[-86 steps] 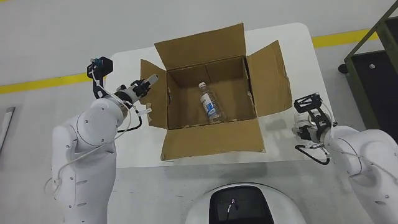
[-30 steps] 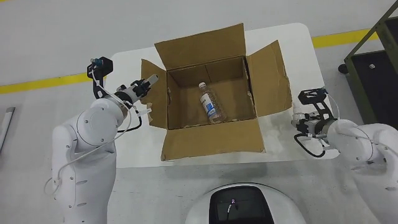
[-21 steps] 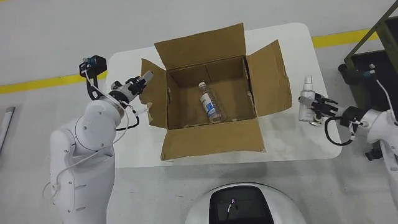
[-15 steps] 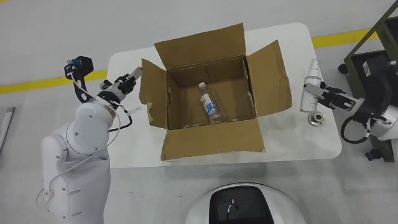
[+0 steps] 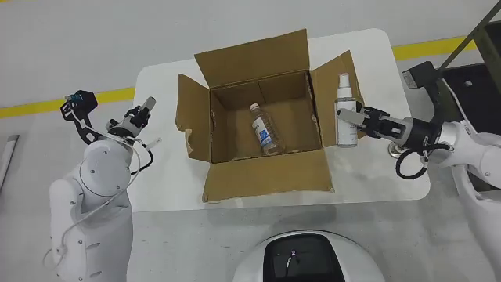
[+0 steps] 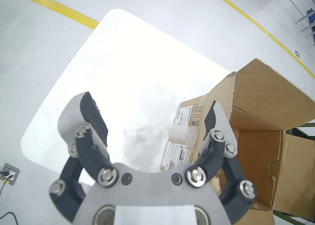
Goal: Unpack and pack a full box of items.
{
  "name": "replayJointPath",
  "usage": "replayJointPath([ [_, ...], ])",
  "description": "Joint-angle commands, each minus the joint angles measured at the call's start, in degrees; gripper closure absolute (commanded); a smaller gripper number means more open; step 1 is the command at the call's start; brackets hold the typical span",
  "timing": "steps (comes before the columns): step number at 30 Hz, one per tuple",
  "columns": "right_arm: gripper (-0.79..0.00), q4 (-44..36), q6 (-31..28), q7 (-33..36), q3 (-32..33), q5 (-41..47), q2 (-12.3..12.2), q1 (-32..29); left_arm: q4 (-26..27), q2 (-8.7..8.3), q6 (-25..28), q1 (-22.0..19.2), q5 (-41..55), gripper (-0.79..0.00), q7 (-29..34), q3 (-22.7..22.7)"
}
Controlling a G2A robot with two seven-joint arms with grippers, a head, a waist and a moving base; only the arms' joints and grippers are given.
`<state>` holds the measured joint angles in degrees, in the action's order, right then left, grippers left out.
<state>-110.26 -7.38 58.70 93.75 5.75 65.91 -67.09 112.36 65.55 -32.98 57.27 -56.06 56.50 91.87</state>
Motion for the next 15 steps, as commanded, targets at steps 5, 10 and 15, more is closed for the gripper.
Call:
replayJointPath([
  [5, 0.0, 0.0, 0.0, 0.0, 0.1, 0.1, 0.0, 0.0, 0.0, 0.0, 0.0, 0.0, 0.0, -0.785, 0.0, 0.0],
  [10, 0.0, -2.3, 0.9, -1.8, -2.4, -3.3, -0.1, -0.1, 0.0, 0.0, 0.0, 0.0, 0.0, -0.785, 0.0, 0.0],
  [15, 0.0, 1.7, 3.4, -6.9, -13.2, -11.1, 0.6, 7.3, 0.0, 0.0, 0.0, 0.0, 0.0, -0.785, 0.0, 0.0],
])
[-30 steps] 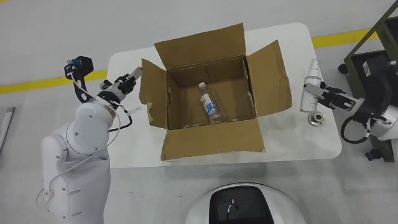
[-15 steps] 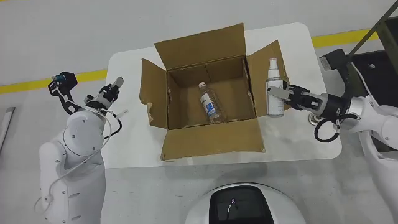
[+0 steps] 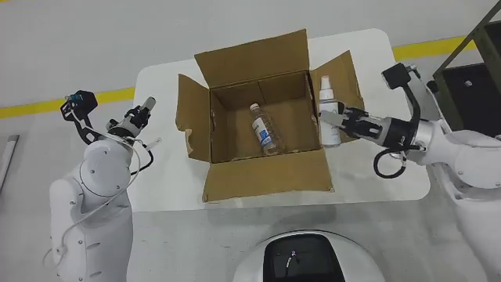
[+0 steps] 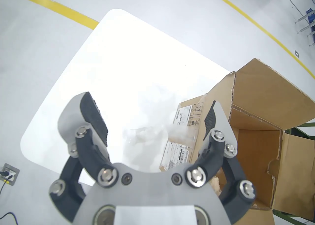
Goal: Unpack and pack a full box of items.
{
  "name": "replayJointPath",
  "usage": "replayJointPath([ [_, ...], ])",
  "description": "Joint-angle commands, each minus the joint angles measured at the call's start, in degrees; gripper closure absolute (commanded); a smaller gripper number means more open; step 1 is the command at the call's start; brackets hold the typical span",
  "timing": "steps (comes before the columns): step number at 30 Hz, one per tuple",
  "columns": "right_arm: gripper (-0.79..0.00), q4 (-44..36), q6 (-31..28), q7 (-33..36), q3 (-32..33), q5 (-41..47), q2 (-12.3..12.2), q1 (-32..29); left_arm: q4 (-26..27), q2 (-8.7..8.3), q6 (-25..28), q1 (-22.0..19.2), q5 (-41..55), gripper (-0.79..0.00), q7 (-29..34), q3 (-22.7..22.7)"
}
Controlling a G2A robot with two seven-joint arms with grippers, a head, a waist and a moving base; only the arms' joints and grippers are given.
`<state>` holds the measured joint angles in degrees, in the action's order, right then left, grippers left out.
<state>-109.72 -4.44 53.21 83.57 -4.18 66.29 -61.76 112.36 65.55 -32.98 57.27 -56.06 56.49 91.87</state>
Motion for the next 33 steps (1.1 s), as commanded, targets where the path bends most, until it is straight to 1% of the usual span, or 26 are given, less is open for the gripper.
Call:
replayJointPath([
  [1, 0.0, 2.8, 0.7, -2.6, -5.9, -2.0, 0.6, 4.0, 0.0, 0.0, 0.0, 0.0, 0.0, -0.785, 0.0, 0.0],
  [3, 0.0, 7.3, 0.6, -2.2, -12.2, -5.5, 1.3, 9.0, 0.0, 0.0, 0.0, 0.0, 0.0, -0.785, 0.0, 0.0],
  [5, 0.0, 12.0, 1.6, -0.9, -18.4, -9.1, 2.1, 14.3, 0.0, 0.0, 0.0, 0.0, 0.0, -0.785, 0.0, 0.0],
  [8, 0.0, 19.3, 2.6, -2.3, -25.8, -10.3, 3.8, 20.2, 0.0, 0.0, 0.0, 0.0, 0.0, -0.785, 0.0, 0.0],
  [10, 0.0, 23.7, 2.7, -3.9, -29.7, -10.7, 5.0, 23.1, 0.0, 0.0, 0.0, 0.0, 0.0, -0.785, 0.0, 0.0],
  [13, 0.0, 29.9, 2.8, -6.2, -34.2, -10.6, 6.7, 26.8, 0.0, 0.0, 0.0, 0.0, 0.0, -0.785, 0.0, 0.0],
  [19, 0.0, 40.9, 5.4, -11.0, -40.0, -8.0, 10.2, 32.6, 0.0, 0.0, 0.0, 0.0, 0.0, -0.785, 0.0, 0.0],
  [25, 0.0, 49.5, 8.2, -13.7, -45.6, -6.6, 14.2, 37.5, 0.0, 0.0, 0.0, 0.0, 0.0, -0.785, 0.0, 0.0],
  [27, 0.0, 52.1, 8.3, -14.2, -47.3, -5.8, 15.5, 38.7, 0.0, 0.0, 0.0, 0.0, 0.0, -0.785, 0.0, 0.0],
  [28, -0.132, 53.5, 8.4, -14.5, -48.0, -5.7, 16.2, 39.3, 0.0, 0.0, 0.0, 0.0, 0.0, -0.785, 0.0, 0.0],
  [29, -0.191, 54.7, 8.4, -14.7, -48.6, -5.4, 16.8, 39.8, 0.0, 0.0, 0.0, 0.0, 0.0, -0.785, 0.0, 0.0],
  [30, -0.197, 55.7, 8.1, -15.1, -49.0, -4.9, 17.4, 40.2, 0.0, 0.0, 0.0, 0.0, 0.0, -0.785, 0.0, 0.0],
  [33, -0.36, 58.9, 7.6, -15.4, -50.1, -4.2, 19.0, 41.5, 0.0, 0.0, 0.0, 0.0, 0.0, -0.785, 0.0, 0.0],
])
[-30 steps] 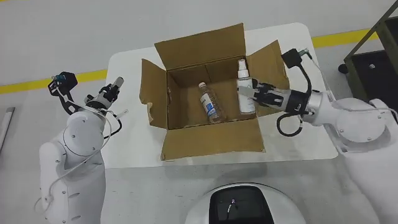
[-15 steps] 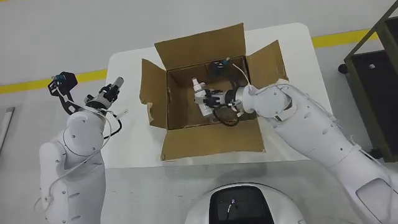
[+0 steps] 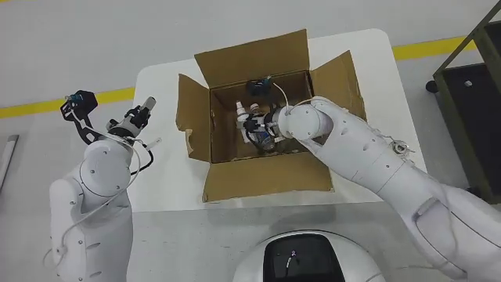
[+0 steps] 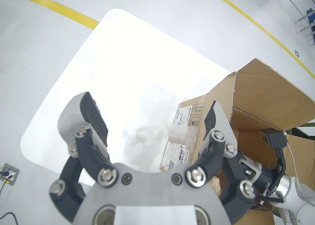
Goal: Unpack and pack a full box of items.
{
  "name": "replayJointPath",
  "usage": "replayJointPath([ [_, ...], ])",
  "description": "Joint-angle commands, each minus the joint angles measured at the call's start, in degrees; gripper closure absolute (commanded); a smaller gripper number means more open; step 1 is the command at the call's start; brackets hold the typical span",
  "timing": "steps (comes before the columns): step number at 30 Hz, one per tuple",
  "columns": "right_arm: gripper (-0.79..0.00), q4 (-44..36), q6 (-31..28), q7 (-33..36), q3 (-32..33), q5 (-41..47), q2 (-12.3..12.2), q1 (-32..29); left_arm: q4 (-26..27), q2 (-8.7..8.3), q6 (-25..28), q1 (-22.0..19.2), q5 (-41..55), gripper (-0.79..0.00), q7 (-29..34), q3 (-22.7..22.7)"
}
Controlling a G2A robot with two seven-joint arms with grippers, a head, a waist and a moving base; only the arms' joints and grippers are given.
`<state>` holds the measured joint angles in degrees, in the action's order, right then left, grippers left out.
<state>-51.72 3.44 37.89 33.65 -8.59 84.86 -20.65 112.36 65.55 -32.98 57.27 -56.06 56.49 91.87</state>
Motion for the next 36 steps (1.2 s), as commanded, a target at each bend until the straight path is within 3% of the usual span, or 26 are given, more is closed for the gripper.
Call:
replayJointPath([
  [1, -0.391, 1.9, -0.7, -0.2, -0.4, 0.5, 0.8, 0.7, 0.0, 0.0, 0.0, 0.0, 0.0, -0.785, 0.0, 0.0],
  [2, -0.613, 2.7, -1.1, -0.4, -0.5, 0.6, 1.2, 1.1, 0.0, 0.0, 0.0, 0.0, 0.0, -0.785, 0.0, 0.0],
  [3, -0.727, 3.4, -1.5, -0.5, -0.6, 0.8, 1.6, 1.5, 0.0, 0.0, 0.0, 0.0, 0.0, -0.785, 0.0, 0.0],
  [4, -0.785, 4.1, -1.7, -0.5, -0.6, 1.0, 1.9, 1.7, 0.0, 0.0, 0.0, 0.0, 0.0, -0.785, 0.0, 0.0],
  [9, -0.785, 6.0, -3.3, -0.2, -0.2, 1.1, 2.8, 2.6, 0.0, 0.0, 0.0, 0.0, 0.0, -0.785, 0.0, 0.0],
  [10, -0.76, 6.0, -3.7, -0.1, 0.0, 0.7, 2.8, 2.9, 0.0, 0.0, 0.0, 0.0, 0.0, -0.785, 0.0, 0.0],
  [14, -0.385, 5.0, -4.0, -0.5, 1.9, -2.0, 1.8, 3.0, 0.0, 0.0, 0.0, 0.0, 0.0, -0.785, 0.0, 0.0],
  [18, -0.206, 1.8, -2.7, -0.5, 5.3, -6.2, -0.5, 1.1, 0.0, 0.0, 0.0, 0.0, 0.0, -0.785, 0.0, 0.0],
  [21, -0.009, -2.0, -0.4, 0.8, 7.8, -10.2, -2.6, -1.4, 0.0, 0.0, 0.0, 0.0, 0.0, -0.785, 0.0, 0.0],
  [29, 0.0, -11.3, 3.4, 4.0, 14.4, -16.4, -6.4, -7.9, 0.0, 0.0, 0.0, 0.0, 0.0, -0.785, 0.0, 0.0],
  [36, 0.0, -14.5, 4.8, 7.0, 16.4, -19.6, -7.5, -10.5, 0.0, 0.0, 0.0, 0.0, 0.0, -0.785, 0.0, 0.0],
])
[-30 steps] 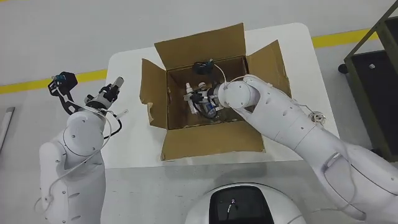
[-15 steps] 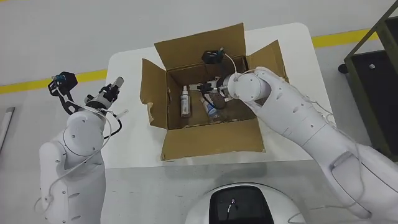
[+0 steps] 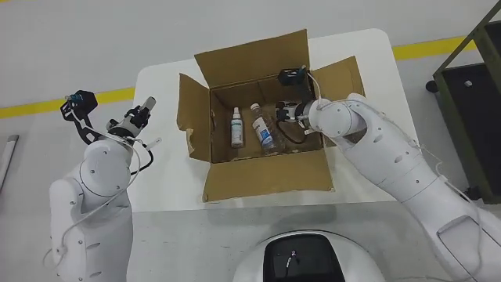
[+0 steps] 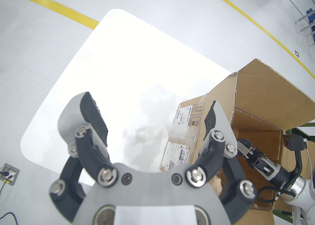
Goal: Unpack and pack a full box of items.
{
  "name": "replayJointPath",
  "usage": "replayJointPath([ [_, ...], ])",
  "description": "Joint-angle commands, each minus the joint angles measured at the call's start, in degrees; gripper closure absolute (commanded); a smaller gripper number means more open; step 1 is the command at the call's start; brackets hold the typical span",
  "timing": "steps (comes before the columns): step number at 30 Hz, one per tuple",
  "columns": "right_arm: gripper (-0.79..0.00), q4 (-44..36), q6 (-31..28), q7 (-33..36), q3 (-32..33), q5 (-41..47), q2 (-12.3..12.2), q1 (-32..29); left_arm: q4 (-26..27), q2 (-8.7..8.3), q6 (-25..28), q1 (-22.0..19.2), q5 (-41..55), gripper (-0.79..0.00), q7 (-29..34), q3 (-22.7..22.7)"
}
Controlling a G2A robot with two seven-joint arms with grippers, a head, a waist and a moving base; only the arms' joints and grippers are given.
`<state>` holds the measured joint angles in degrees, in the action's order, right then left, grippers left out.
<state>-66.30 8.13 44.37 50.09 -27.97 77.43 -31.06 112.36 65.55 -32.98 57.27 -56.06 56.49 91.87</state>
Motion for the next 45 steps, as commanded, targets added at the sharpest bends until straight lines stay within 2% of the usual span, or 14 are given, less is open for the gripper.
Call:
replayJointPath([
  [1, 0.0, 0.3, 0.2, 1.1, -0.2, -0.5, 0.0, -0.1, 0.0, 0.0, 0.0, 0.0, 0.0, -0.785, 0.0, 0.0],
  [17, 0.0, 5.6, -4.2, 7.6, -6.2, 0.6, 3.1, 4.7, 0.0, 0.0, 0.0, 0.0, 0.0, -0.785, 0.0, 0.0],
  [20, -0.015, 5.9, -4.5, 7.7, -6.7, 0.8, 3.6, 5.5, 0.0, 0.0, 0.0, 0.0, 0.0, -0.785, 0.0, 0.0],
  [22, -0.065, 5.9, -4.6, 7.8, -6.9, 0.3, 3.8, 5.9, 0.0, 0.0, 0.0, 0.0, 0.0, -0.785, 0.0, 0.0],
  [26, -0.08, 5.4, -4.3, 7.2, -6.2, -0.1, 3.8, 6.3, 0.0, 0.0, 0.0, 0.0, 0.0, -0.785, 0.0, 0.0],
  [30, 0.0, 3.5, -4.0, 7.1, -5.5, -1.2, 3.7, 6.1, 0.0, 0.0, 0.0, 0.0, 0.0, -0.785, 0.0, 0.0],
  [38, 0.0, 6.5, -4.3, 8.1, -9.7, -5.8, 5.2, 7.4, 0.0, 0.0, 0.0, 0.0, 0.0, -0.785, 0.0, 0.0],
  [45, 0.0, 11.6, -5.3, 9.5, -12.4, -3.7, 7.5, 9.5, 0.0, 0.0, 0.0, 0.0, 0.0, -0.785, 0.0, 0.0],
])
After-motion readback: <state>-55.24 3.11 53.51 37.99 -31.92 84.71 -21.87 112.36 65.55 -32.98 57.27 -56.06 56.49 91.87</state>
